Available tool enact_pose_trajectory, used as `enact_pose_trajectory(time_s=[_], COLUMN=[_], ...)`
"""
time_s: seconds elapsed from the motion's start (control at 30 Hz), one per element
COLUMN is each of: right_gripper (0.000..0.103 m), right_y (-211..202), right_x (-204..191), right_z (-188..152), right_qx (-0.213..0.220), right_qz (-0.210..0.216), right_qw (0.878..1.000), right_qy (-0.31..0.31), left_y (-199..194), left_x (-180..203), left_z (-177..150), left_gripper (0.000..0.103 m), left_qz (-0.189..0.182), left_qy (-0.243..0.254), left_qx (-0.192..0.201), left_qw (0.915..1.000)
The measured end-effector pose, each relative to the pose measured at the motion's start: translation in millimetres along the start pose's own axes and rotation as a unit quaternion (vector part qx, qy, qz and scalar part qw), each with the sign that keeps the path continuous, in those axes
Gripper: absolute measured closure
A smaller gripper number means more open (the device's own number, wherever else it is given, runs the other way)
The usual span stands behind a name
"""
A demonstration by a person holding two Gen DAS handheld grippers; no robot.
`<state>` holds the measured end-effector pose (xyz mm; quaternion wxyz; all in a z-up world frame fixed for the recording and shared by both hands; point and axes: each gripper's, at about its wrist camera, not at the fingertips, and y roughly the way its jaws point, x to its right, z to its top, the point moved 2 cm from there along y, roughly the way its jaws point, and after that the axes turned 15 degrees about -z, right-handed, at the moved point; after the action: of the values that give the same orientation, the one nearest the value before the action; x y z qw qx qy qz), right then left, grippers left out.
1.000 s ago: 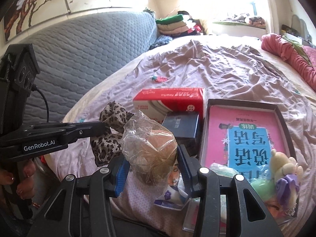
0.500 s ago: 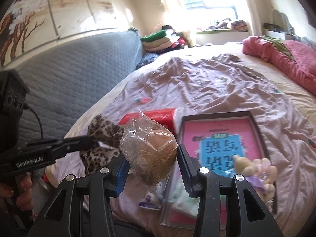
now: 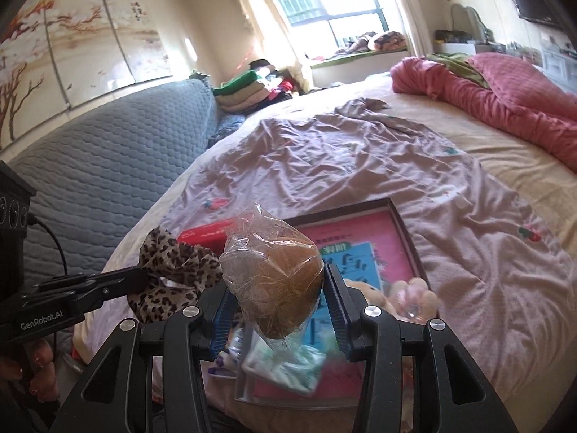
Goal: Organize soft objects
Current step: 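Lift and carry the scrunchie and bagged roll with both grippers over the tray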
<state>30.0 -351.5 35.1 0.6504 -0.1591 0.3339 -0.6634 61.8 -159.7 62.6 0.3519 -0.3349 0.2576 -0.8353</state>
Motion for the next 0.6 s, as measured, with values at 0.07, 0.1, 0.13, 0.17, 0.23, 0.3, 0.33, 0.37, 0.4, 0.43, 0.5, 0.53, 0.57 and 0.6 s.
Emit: enact_pose_trajectory(time_s=[0.07,0.1,0.13,0.17,0.23,0.3,0.33,0.37,0.4,0.43,0.5,0.53,0.57,0.6], right_gripper=[0.055,0.055,0.055,0.055,0.055,0.055,0.055,0.055,0.055,0.055,0.055,0.055,0.055,0.055], right_y=[1.5,3.4,4.9,6.6,11.7,16.8,19.0,21.4,24.5,26.7,31.2,34.0,36.8,39.9], right_x=[3.6,5.3,6.7,8.1,10.7,11.5,11.2,11.1,10.6,10.5,10.2,9.5,8.4,6.8], right_z=[-3.5,-5.9,-8.9,-12.8,-19.1,-27.1,-29.9,-32.4,-34.9,-36.3,-39.2,-40.4,-41.5,-43.0], right_qx=[-0.007,-0.013,-0.019,-0.027,-0.041,-0.056,-0.061,-0.064,-0.068,-0.070,-0.073,-0.074,-0.077,-0.080], right_qz=[-0.001,0.000,-0.001,-0.003,-0.003,-0.004,-0.003,-0.004,-0.005,-0.005,-0.006,-0.006,-0.007,-0.009], right_qw=[1.000,1.000,1.000,1.000,0.999,0.998,0.998,0.998,0.998,0.997,0.997,0.997,0.997,0.997], right_qy=[0.002,0.003,0.003,0.000,-0.002,-0.005,-0.007,-0.009,-0.011,-0.010,-0.010,-0.012,-0.016,-0.021], left_y=[9.3,14.5,19.2,24.9,35.7,47.9,52.8,60.3,64.5,68.5,76.8,80.1,83.0,86.3], left_x=[1.9,1.8,2.0,2.0,2.1,1.9,2.1,2.0,1.1,0.3,-1.7,-2.9,-4.4,-6.8], left_z=[1.0,1.4,1.4,1.3,0.2,-0.4,-0.2,0.3,0.3,0.9,2.1,2.4,2.7,3.0], left_gripper=[0.100,0.100,0.100,0.100,0.100,0.100,0.100,0.100,0.100,0.100,0.100,0.100,0.100,0.100], left_qz=[-0.003,-0.003,-0.002,-0.003,-0.004,-0.004,-0.005,-0.008,-0.008,-0.008,-0.008,-0.007,-0.007,-0.007], left_qy=[0.001,0.000,0.000,0.000,0.000,0.000,0.000,0.000,0.000,-0.001,0.000,-0.001,-0.002,-0.004], left_qx=[-0.006,-0.009,-0.012,-0.016,-0.021,-0.031,-0.033,-0.037,-0.041,-0.044,-0.048,-0.050,-0.051,-0.053], left_qw=[1.0000,1.0000,0.9999,0.9999,0.9998,0.9995,0.9994,0.9993,0.9991,0.9990,0.9988,0.9987,0.9986,0.9986])
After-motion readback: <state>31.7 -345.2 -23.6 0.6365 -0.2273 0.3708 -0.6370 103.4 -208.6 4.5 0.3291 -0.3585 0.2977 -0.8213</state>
